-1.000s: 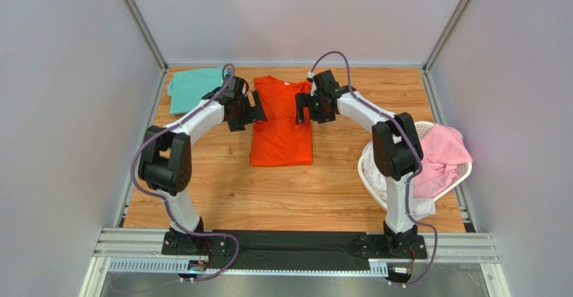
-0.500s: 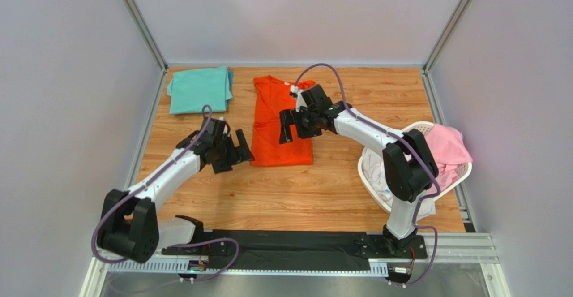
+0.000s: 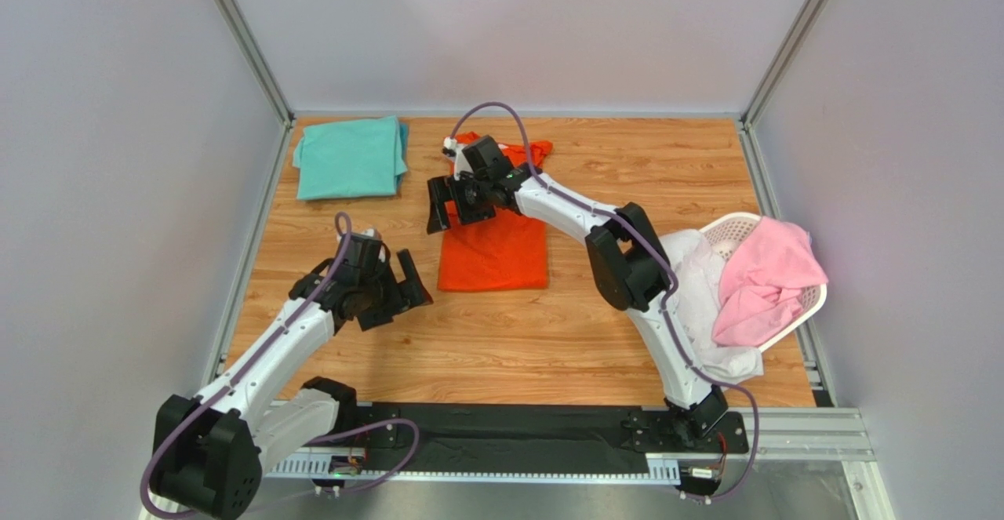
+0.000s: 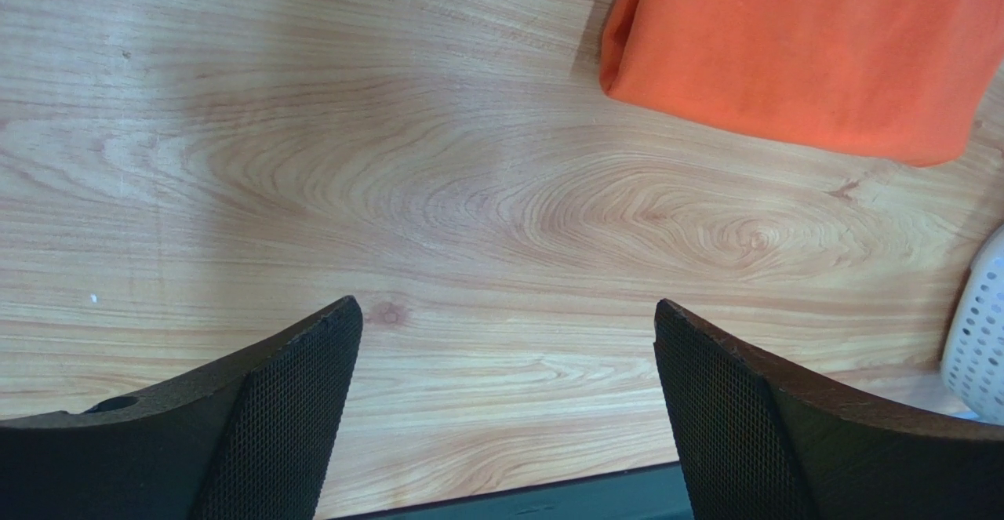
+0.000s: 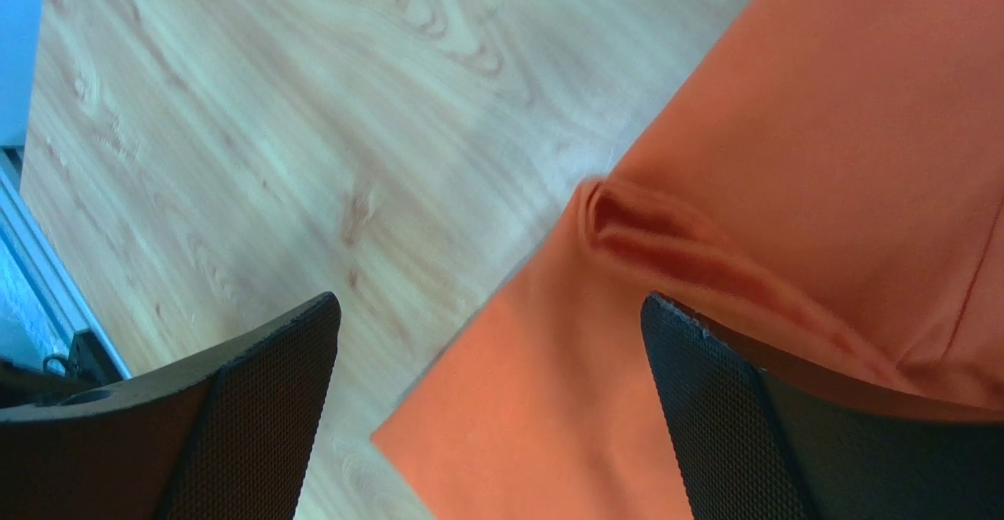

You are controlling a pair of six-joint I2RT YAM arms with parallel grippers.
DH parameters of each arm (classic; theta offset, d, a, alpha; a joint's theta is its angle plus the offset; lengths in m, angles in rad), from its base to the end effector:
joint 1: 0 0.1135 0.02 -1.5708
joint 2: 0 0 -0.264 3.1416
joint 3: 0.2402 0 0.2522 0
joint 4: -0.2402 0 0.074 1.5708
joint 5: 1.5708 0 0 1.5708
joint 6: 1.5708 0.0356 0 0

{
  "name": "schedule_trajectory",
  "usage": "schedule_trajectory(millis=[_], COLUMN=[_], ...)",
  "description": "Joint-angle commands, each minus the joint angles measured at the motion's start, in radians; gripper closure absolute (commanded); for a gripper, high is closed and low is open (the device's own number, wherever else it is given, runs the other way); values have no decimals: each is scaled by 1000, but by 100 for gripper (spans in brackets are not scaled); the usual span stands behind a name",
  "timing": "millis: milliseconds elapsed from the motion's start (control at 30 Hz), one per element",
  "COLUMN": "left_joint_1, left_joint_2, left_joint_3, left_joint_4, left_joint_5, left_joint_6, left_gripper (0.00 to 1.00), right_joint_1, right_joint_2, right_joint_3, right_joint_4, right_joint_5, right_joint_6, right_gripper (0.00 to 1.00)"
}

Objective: Fold and stack the t-shirts
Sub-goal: Fold the tshirt

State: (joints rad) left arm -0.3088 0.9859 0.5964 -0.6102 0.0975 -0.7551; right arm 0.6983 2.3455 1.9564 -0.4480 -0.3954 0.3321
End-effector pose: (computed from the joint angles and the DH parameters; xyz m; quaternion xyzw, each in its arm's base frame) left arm 0.1731 -0.0589 0.2040 -0.1987 0.9376 -0.1830 0.2188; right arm 0.3938 0.3484 0.1854 -0.2359 0.8872 0.3328 0.2157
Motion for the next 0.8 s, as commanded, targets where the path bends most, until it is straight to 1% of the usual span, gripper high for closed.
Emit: schedule_trajectory(millis=[0, 67, 200, 267, 333, 367, 400, 433, 467, 500, 533, 567, 600, 633, 667, 700, 733, 767], left_joint_1=[-1, -1, -1, -1, -1, 0, 0, 0, 0, 0, 0, 0, 2, 2, 2, 4, 4, 4], left_joint_2=[8, 22, 46, 74, 112, 129, 144, 178, 195, 233, 253, 273, 316, 339, 362, 405, 424, 439], left_joint_3=[0, 0, 14, 25, 48, 66, 75, 86, 97, 121, 134, 153, 164, 177, 198, 206, 215, 221], left_joint_4=[13, 24, 56, 84, 110, 119, 128, 147, 159, 170, 199, 211, 219, 230, 231, 236, 239, 244], left_joint_5=[14, 16, 16, 18, 15, 16, 16, 15, 18, 18, 19, 25, 28, 40, 41, 42, 63, 74], left_joint_6=[-9, -9, -9, -7, -6, -1, -3, -3, 0, 6, 10, 16, 19, 25, 28, 28, 28, 27], left_gripper=[0, 0, 0, 0, 0, 0, 0, 0, 0, 0, 0, 3, 7, 9, 13, 16, 21, 24], right_joint_1=[-20, -31, -40, -42, -40, -40, -42, -43, -45, -46, -49, -52, -57, -66, -69, -77, -88, -94], right_joint_2=[70, 92, 71, 11, -41, -114, -148, -196, -278, -328, -369, -453, -488, -517, -576, -600, -624, -644], right_joint_3=[131, 176, 180, 161, 107, 78, -6, -54, -117, -236, -310, -371, -428, -538, -583, -634, -710, -750], right_joint_4=[11, 9, -6, -4, -4, -4, -4, -4, -1, 9, 21, 28, 35, 37, 34, 32, 35, 35], right_joint_5=[21, 27, 12, 23, 59, 81, 105, 151, 179, 203, 246, 266, 279, 289, 294, 302, 305, 306], right_joint_6=[28, 38, 32, 18, 15, 21, 25, 33, 47, 54, 62, 82, 82, 85, 100, 110, 120, 130], right_gripper=[0, 0, 0, 0, 0, 0, 0, 0, 0, 0, 0, 0, 0, 0, 0, 0, 0, 0])
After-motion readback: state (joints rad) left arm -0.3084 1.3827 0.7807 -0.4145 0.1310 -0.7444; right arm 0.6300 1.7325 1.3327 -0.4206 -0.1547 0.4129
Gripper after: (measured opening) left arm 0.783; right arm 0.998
